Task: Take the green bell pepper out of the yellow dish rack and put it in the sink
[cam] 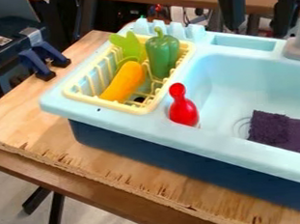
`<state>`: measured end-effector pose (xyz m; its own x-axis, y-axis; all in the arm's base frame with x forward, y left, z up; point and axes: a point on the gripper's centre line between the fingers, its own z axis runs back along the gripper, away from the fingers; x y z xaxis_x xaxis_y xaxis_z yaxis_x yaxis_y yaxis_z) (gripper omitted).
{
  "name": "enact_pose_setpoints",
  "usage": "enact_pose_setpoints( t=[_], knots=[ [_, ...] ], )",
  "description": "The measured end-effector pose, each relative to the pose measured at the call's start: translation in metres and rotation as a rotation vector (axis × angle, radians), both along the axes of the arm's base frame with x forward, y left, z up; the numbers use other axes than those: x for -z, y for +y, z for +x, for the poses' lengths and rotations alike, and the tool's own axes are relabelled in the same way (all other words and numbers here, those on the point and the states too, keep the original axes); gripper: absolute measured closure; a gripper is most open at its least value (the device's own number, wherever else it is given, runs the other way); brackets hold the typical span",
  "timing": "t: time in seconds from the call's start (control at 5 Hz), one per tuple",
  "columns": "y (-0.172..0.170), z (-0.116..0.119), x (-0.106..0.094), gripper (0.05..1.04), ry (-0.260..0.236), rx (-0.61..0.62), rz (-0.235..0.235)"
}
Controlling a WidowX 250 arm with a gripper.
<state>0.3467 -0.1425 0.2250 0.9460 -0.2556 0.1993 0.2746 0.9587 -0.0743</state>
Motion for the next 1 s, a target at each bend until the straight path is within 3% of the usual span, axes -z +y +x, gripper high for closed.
enact_pose_setpoints(
  t=[0.2,0.6,1.0],
  knots=[
    [-0.001,0.001,0.014,0.081,0.038,0.003,0.013],
    [0.036,0.015,0.017,0.081,0.038,-0.017,0.011],
    [0.071,0.019,-0.006,0.081,0.040,0.006,-0.011]
  ],
)
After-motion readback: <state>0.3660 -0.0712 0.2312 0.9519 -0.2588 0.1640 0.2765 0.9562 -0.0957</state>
